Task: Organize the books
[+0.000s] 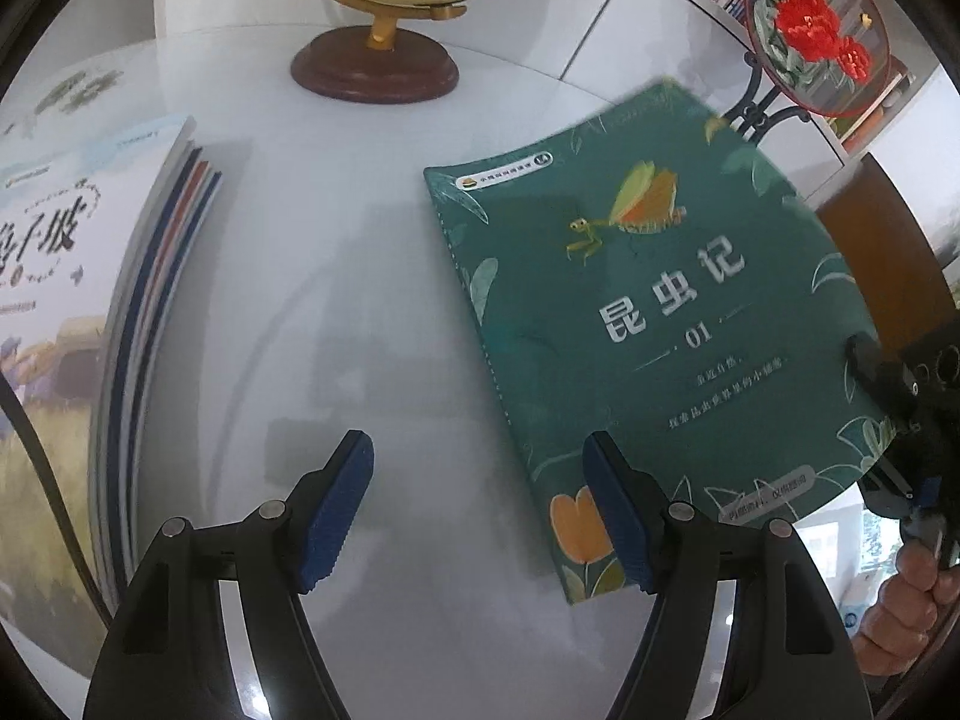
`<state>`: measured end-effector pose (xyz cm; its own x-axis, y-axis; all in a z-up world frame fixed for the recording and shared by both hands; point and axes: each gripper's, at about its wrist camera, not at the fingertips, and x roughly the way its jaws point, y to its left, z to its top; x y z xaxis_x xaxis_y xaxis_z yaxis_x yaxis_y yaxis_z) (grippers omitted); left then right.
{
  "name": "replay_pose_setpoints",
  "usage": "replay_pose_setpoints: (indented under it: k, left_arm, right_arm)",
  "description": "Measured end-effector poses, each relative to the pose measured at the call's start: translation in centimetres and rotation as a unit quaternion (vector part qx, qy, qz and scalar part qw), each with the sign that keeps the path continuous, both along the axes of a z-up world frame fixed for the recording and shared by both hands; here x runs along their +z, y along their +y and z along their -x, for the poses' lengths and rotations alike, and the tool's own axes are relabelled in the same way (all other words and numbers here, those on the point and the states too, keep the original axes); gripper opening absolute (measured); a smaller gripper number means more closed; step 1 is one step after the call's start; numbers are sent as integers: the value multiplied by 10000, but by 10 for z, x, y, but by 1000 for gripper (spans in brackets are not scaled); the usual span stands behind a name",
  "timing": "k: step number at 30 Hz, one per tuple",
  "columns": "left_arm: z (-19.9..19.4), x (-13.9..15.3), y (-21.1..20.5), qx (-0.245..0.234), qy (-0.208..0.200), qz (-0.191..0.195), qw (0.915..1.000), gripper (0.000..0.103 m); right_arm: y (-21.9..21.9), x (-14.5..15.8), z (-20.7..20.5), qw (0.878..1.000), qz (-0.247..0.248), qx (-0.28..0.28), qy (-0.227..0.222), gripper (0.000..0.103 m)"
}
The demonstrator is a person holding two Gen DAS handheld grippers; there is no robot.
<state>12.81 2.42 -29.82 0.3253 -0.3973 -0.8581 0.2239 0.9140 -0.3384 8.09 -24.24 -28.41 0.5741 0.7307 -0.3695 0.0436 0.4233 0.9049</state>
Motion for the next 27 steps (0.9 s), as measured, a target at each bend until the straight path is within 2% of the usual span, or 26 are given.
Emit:
replay_pose_setpoints:
  k: [2,4,6,7,8,11,15,17,19,21,22,24,27]
  left_arm:
    - [4,2,-2,-8,14,115,9999,70]
    - [6,2,-6,-20,9,209,9998,72]
    - [6,-4,-10,-101,101,224,9996,72]
    - [5,-8,-13,-184,178,187,9995,71]
    - [8,-7,-17,-245,-41,106,9996,70]
    - [11,-6,-24,-382,-86,-61,9992,70]
    - [12,-6,-17,-324,-57,153,9993,70]
    - [12,-6,-13,-253,10,236,9994,70]
    - [10,-4,-4,-90,25,341,9994,70]
    - [9,4,7,100,-24,584,9982,71]
    - [8,11,13,203,-48,541,9983,70]
    - [8,18,18,204,-84,351,9991,70]
    - [10,34,23,107,-204,225,9995,70]
  right_arm:
    - [1,4,0,10000,-12,34,-1,3]
    - [7,7,-3,9986,480,162,135,3]
    - [8,2,-8,9967,724,223,299,3]
    - [4,-7,-11,9969,642,243,392,3]
    - [2,-16,-13,9969,532,291,506,5]
    - [-2,-35,-13,9956,373,455,725,7]
    - [8,-49,-19,9939,298,527,921,9]
    - [15,-57,-21,9940,85,529,952,11]
    - [18,-59,-18,9955,-18,374,874,4]
    - [18,-58,-15,9952,-588,220,756,4]
    - [19,-56,-13,9944,-865,159,593,4]
    - [22,-54,-13,9893,-1331,135,574,4]
    - [28,-41,-15,9889,-1408,97,467,4]
